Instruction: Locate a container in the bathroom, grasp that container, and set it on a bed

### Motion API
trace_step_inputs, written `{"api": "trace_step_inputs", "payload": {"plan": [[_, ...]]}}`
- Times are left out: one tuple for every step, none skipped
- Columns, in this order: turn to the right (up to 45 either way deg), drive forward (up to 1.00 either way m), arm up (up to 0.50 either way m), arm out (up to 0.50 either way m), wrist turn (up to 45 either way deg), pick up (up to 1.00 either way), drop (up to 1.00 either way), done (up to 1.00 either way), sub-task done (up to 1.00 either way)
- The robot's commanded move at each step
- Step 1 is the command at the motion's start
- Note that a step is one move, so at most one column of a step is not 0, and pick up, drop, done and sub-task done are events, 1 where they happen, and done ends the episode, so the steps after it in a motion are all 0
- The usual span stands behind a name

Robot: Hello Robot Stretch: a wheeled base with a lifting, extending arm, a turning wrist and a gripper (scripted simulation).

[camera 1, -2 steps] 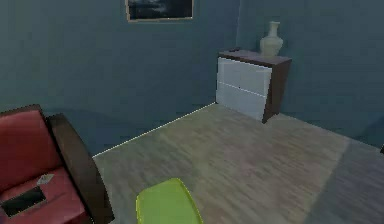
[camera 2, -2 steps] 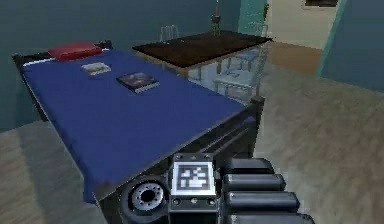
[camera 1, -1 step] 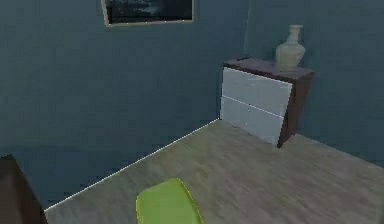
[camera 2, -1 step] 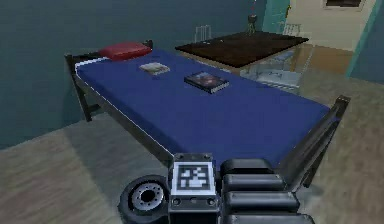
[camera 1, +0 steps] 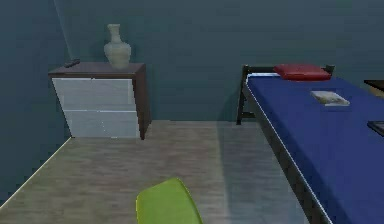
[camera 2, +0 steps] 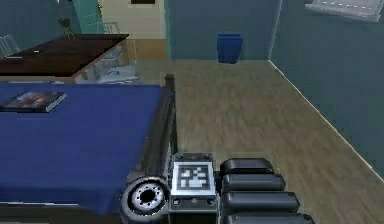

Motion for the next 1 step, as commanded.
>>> {"api": "trace_step_inputs", "payload": {"plan": [[3.0,0.0,0.0,0.0,0.0,0.0,0.0,0.0,0.0]]}}
